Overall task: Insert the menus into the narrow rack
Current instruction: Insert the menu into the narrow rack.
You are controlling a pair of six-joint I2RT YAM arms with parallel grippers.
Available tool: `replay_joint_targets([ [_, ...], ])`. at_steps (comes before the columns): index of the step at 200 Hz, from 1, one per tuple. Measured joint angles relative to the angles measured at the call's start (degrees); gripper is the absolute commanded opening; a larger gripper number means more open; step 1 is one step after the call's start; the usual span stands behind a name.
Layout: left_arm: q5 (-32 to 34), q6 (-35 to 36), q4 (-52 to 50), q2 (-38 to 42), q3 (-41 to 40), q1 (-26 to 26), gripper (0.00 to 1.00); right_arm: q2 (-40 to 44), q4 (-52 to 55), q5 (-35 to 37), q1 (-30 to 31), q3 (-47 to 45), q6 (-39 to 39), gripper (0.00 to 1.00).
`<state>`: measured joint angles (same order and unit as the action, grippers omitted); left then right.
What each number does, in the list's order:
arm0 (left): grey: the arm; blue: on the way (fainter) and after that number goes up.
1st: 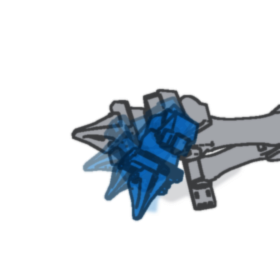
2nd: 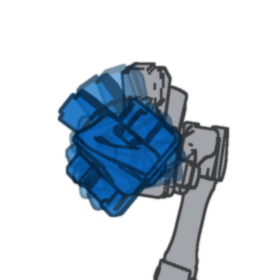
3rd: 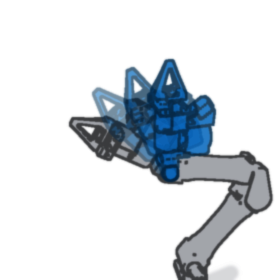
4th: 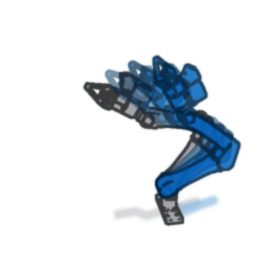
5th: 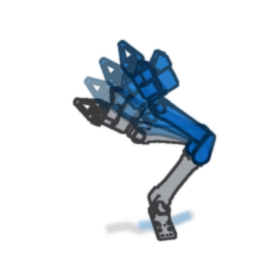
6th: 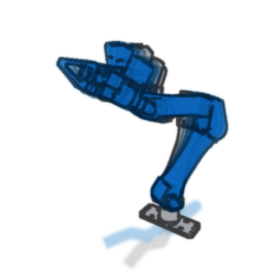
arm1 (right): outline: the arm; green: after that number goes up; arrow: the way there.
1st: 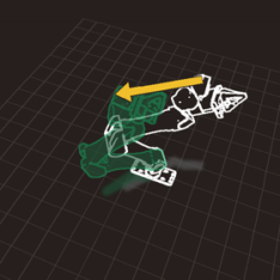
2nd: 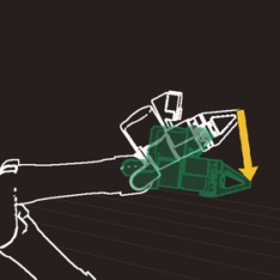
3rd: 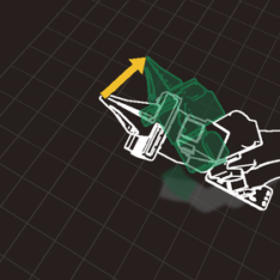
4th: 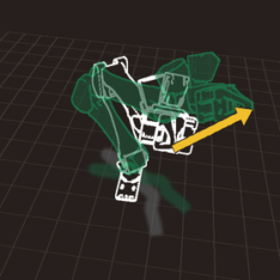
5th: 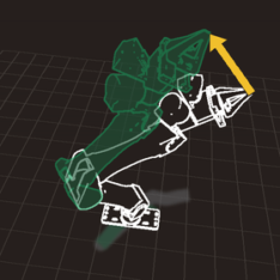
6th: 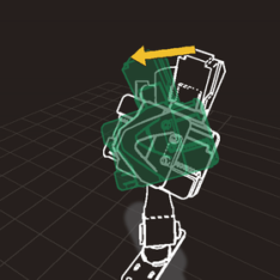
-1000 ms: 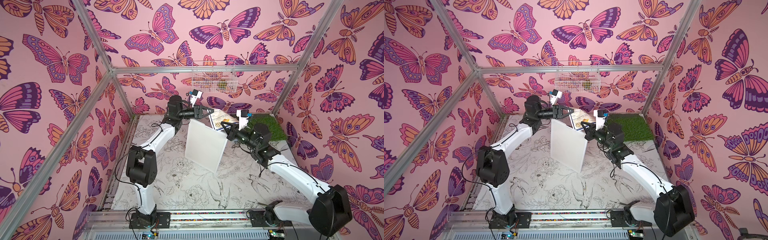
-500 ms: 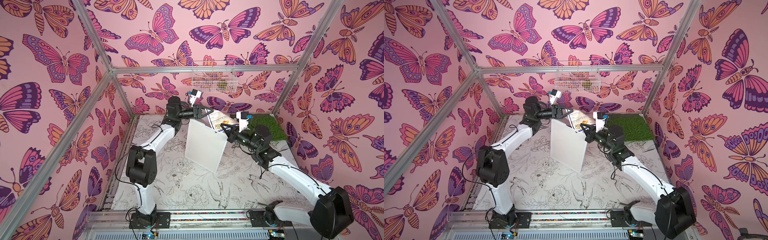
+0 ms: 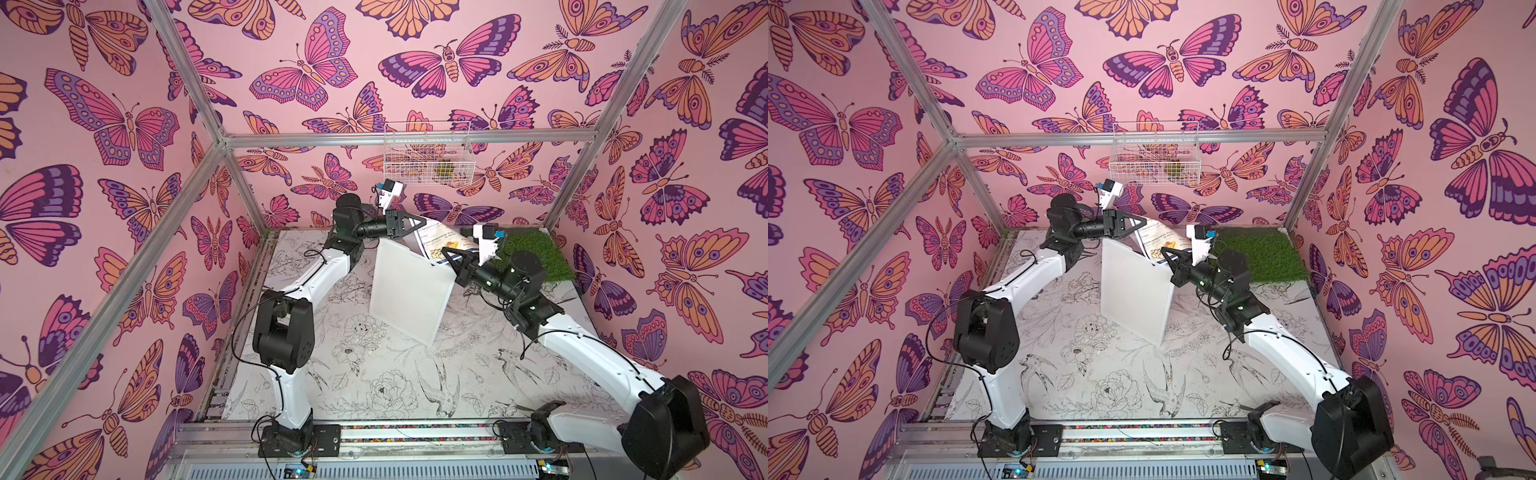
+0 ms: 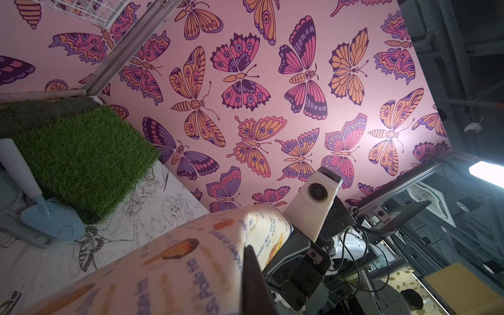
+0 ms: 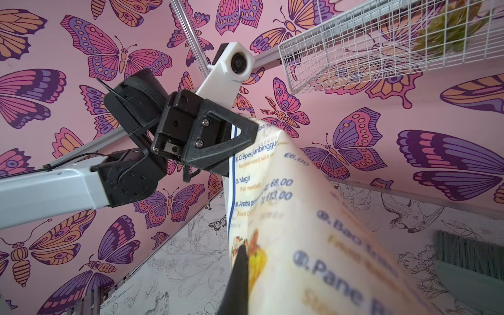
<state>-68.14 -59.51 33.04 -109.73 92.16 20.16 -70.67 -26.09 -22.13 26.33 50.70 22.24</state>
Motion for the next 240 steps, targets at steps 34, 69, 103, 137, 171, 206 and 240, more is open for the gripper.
replay_joint_targets([
  [34,-0.4,0.0,0.6,-0.1,0.0,0.0,0.00,0.0,0.0,0.0,0.0,0.0,0.6,0.29],
  [69,-2.3,-3.4,7.7,-1.7,0.0,-0.1,0.00,0.5,0.3,1.9,0.0,-0.4,2.0,0.51],
  [103,-4.3,-10.2,17.3,-4.9,0.1,-0.1,0.00,2.1,0.2,4.5,0.0,-1.0,3.2,0.52],
  [137,-4.8,-8.2,16.0,-5.1,0.0,-0.1,0.00,2.1,0.2,4.6,0.0,-1.0,3.8,0.52],
  [171,-4.8,-2.8,10.9,-3.9,-0.1,-0.1,0.00,2.1,0.2,5.5,0.0,-1.0,4.8,0.52],
  [206,-4.9,-0.5,9.2,-3.6,-0.1,-0.1,0.00,2.1,0.1,5.9,-0.1,-1.4,6.3,0.55],
  [240,-5.0,0.2,8.7,-3.5,-0.1,-0.1,0.00,2.1,-0.3,5.8,-1.1,-2.0,8.8,0.53],
])
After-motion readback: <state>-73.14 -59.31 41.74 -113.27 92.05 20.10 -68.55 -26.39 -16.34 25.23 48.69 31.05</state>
